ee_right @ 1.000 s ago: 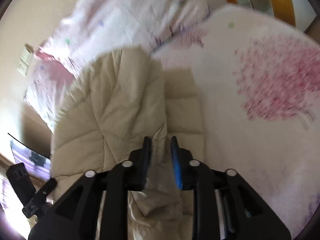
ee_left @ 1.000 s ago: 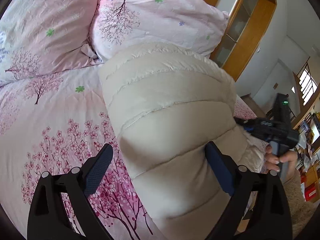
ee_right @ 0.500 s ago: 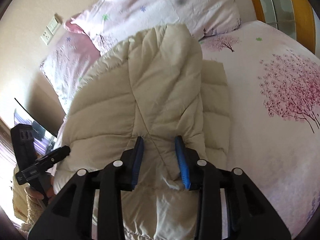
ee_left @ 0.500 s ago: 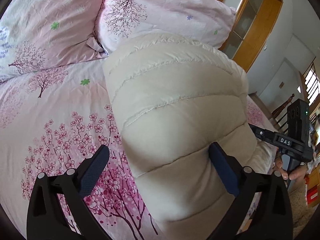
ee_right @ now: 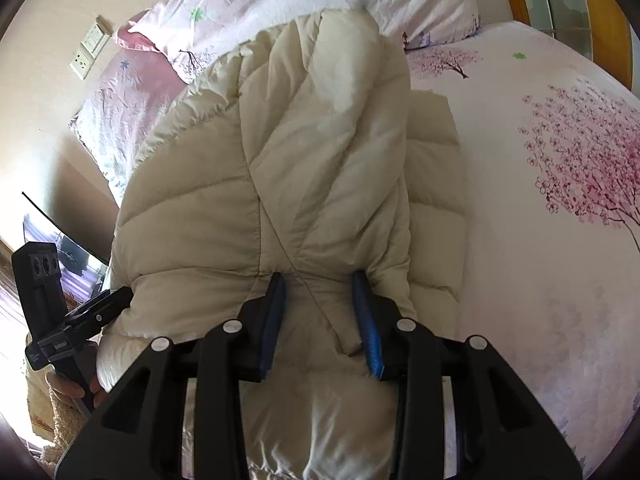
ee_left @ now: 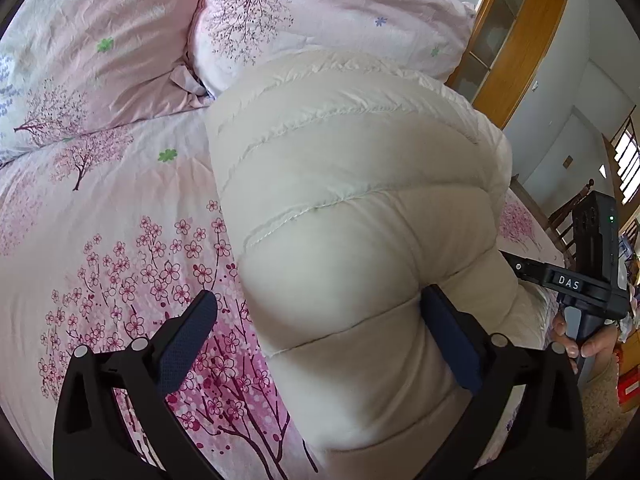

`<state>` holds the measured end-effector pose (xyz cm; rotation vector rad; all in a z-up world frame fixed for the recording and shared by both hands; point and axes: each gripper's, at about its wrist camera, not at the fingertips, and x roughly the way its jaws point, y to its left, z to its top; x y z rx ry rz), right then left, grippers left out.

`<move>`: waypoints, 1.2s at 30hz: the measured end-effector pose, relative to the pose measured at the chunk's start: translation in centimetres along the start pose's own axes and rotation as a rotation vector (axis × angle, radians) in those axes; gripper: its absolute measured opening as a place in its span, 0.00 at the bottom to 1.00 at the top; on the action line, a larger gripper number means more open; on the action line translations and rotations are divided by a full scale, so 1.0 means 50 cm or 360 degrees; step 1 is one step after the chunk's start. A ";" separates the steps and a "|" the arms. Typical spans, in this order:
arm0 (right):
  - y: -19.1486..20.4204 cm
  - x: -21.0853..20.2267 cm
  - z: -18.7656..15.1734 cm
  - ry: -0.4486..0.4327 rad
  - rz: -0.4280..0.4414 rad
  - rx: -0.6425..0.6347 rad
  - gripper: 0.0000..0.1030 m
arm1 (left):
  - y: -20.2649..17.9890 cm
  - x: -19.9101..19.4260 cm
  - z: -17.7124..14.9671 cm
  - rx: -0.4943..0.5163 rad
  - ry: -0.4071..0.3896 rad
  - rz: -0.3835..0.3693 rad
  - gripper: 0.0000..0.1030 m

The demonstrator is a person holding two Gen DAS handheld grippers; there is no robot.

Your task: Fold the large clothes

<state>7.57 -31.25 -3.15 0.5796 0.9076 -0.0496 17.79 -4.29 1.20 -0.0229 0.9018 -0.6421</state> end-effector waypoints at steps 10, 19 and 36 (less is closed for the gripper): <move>-0.006 0.023 0.003 0.0023 0.0009 0.0023 0.35 | 0.010 0.043 -0.006 -0.0035 0.0089 -0.0004 0.99; -0.037 -0.081 0.032 -0.0099 0.0118 0.0113 0.76 | 0.079 0.010 0.004 -0.0391 0.0079 -0.0364 0.99; -0.132 0.021 0.104 0.0271 0.0303 0.0334 0.96 | 0.112 0.053 0.045 -0.0544 0.0126 -0.0547 0.99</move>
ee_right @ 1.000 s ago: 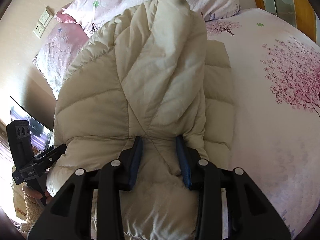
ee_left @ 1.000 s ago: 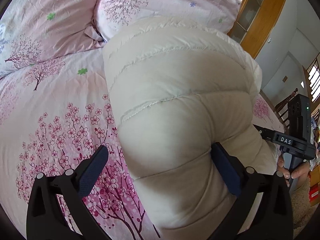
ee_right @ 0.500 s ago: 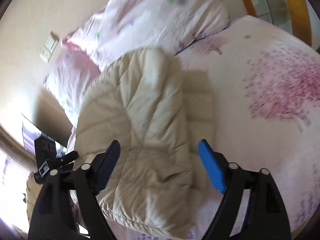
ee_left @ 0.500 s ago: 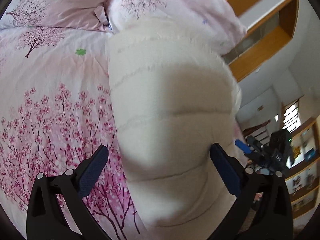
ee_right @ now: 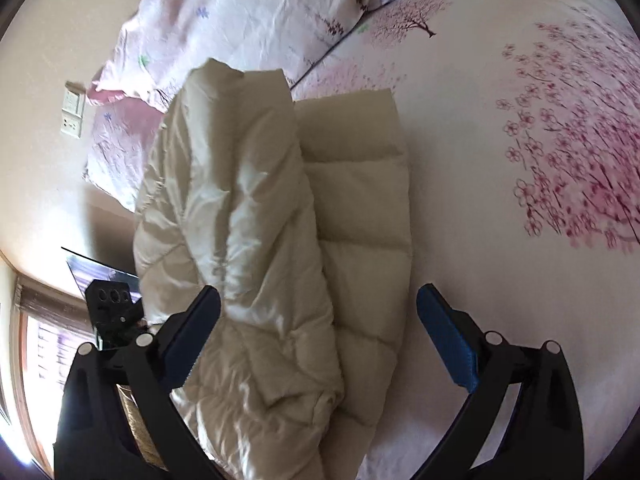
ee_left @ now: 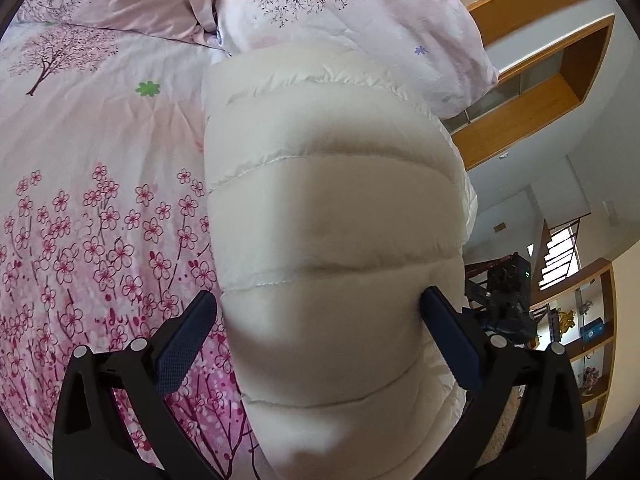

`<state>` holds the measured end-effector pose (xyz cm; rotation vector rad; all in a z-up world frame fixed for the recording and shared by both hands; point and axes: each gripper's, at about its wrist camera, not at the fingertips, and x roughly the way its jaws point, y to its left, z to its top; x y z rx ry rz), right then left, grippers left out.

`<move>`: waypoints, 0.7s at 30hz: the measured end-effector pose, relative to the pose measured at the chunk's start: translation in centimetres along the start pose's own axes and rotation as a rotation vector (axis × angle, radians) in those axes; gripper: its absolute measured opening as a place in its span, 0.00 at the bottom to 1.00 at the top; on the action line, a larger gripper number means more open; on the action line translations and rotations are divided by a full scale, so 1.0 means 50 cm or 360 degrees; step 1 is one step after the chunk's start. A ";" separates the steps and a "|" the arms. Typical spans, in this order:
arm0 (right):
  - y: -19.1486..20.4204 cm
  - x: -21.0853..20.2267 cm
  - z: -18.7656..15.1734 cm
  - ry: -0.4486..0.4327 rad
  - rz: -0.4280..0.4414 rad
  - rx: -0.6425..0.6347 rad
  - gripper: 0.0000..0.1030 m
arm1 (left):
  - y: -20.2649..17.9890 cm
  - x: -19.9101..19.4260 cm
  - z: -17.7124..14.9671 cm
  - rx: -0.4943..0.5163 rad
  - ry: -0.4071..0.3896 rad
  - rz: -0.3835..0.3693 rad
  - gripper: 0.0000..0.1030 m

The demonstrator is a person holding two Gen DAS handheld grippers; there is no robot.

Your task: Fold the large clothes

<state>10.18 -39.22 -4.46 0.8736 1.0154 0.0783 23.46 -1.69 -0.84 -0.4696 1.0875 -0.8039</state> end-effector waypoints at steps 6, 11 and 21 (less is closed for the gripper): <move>0.011 0.029 0.021 0.0074 -0.0035 -0.0067 0.98 | 0.002 0.016 0.008 -0.0009 0.0054 -0.0061 0.99; 0.032 0.065 0.031 0.0194 0.0082 -0.0125 0.98 | 0.017 0.035 0.014 -0.0075 0.0122 -0.0169 0.99; 0.073 0.145 0.050 0.0386 0.0340 -0.0163 0.83 | 0.062 0.029 0.016 -0.0201 0.0144 -0.0302 0.99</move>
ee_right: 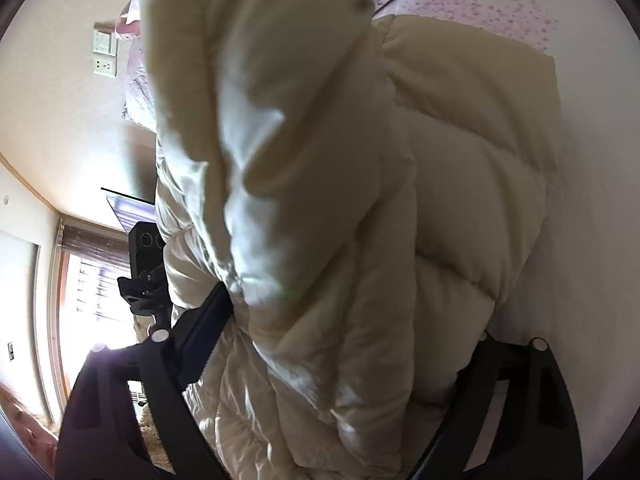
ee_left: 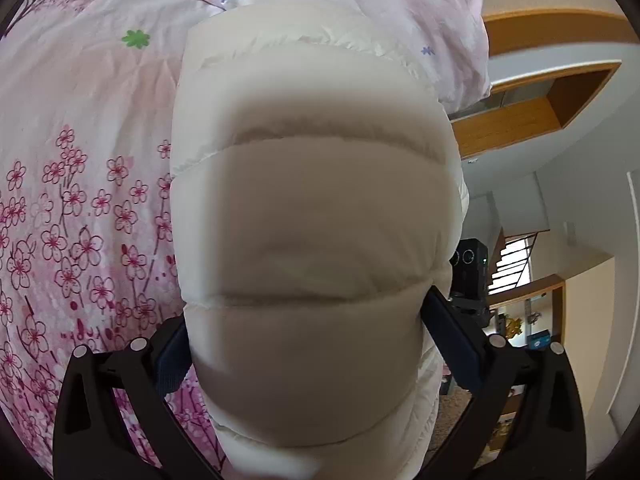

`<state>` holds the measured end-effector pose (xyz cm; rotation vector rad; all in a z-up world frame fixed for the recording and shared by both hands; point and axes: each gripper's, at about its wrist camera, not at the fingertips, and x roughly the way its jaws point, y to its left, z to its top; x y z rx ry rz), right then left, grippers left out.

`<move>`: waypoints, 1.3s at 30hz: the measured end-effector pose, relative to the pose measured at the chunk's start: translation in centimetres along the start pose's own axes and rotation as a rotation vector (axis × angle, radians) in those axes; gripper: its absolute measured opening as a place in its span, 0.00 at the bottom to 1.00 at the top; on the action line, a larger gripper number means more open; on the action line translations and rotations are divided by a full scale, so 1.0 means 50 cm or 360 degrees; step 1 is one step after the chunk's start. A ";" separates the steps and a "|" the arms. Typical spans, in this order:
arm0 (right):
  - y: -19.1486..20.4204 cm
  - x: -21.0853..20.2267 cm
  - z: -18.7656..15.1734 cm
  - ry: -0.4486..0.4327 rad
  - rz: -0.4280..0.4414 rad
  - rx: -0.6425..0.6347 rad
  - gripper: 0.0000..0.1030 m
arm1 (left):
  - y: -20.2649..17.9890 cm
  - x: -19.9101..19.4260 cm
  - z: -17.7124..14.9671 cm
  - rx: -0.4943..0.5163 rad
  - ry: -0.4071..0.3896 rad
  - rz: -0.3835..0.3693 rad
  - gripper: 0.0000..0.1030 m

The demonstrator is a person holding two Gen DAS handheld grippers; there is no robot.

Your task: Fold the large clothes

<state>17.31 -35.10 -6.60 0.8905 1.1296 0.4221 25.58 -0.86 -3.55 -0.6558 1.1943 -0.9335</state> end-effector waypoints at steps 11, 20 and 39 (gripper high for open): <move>0.044 -0.022 -0.025 -0.0122 0.0144 -0.0081 0.23 | -0.027 -0.025 -0.008 0.0121 -0.0083 -0.0061 0.57; 0.150 0.009 0.006 -0.0183 0.0249 -0.0260 0.21 | -0.040 -0.141 0.006 0.0204 -0.0313 -0.0043 0.51; 0.117 0.215 0.078 -0.0051 0.0095 0.0062 0.35 | 0.107 -0.196 0.065 0.0074 -0.0328 0.0454 0.60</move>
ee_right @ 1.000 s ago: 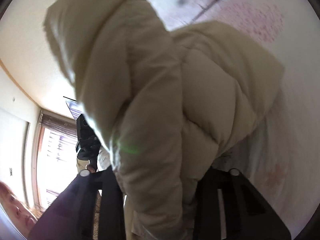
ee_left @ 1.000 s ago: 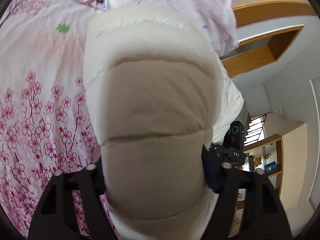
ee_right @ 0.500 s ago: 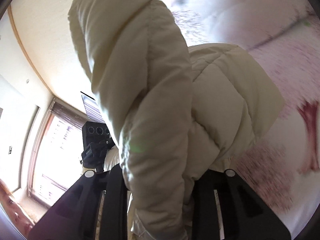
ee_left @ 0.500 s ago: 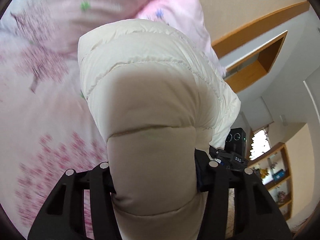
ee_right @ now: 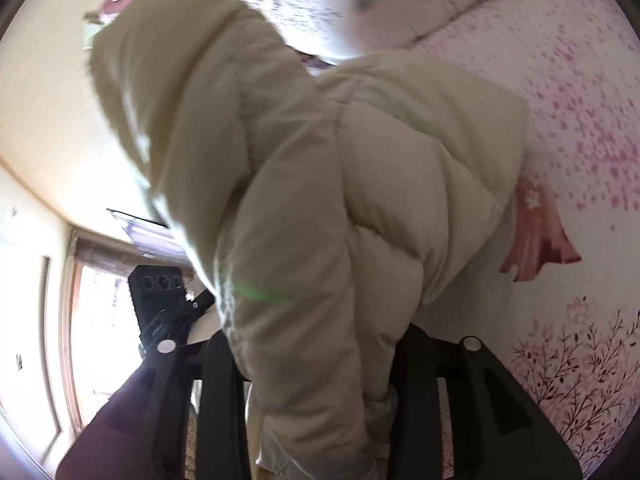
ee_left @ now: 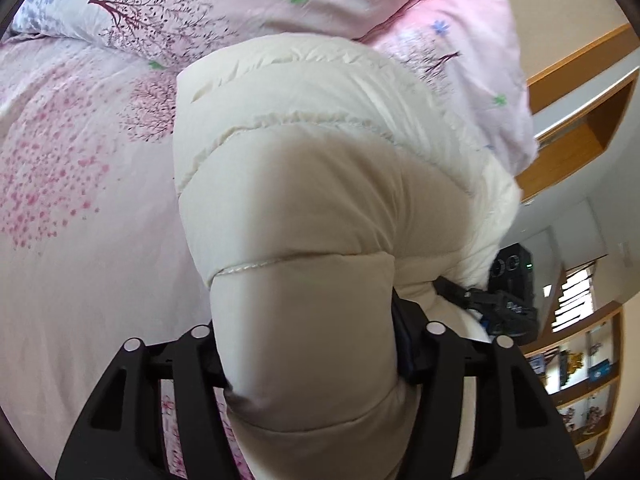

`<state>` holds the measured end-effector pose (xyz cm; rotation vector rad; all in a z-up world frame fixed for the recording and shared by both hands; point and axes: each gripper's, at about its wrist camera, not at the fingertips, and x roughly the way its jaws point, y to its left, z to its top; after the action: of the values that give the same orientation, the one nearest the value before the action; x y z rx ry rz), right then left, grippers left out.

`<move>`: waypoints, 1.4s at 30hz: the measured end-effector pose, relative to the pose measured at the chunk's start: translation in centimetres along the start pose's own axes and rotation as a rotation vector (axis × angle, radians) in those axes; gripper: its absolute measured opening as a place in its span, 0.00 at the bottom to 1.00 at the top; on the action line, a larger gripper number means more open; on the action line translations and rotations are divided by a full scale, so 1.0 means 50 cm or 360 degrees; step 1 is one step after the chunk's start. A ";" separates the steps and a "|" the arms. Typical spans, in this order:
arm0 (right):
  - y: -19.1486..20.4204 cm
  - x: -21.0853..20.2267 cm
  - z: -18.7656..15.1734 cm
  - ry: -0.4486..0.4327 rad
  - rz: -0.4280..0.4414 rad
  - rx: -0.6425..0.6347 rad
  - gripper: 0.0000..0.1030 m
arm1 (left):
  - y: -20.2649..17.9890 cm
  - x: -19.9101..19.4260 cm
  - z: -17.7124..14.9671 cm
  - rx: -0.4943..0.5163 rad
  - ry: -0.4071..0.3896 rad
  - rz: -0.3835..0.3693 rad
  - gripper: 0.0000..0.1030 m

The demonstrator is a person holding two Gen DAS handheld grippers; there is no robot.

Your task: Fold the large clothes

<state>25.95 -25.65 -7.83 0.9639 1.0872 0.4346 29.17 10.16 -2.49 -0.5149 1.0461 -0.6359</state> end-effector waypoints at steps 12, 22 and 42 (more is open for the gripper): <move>0.160 -0.105 -0.054 -0.0518 -0.0575 -0.0378 0.67 | -0.095 -0.075 -0.021 0.0310 -0.0231 0.0305 0.67; 0.141 -0.177 0.032 -0.0873 -0.0648 -0.0162 0.70 | -0.197 -0.134 -0.089 0.0620 -0.0419 0.0327 0.71; 0.135 -0.135 -0.058 -0.0659 -0.0805 -0.0265 0.42 | -0.242 -0.060 -0.184 0.0920 -0.0328 0.0447 0.73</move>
<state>21.41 -25.57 1.03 0.5665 0.8578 -0.0897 16.96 2.81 3.59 0.0720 0.6778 -0.5863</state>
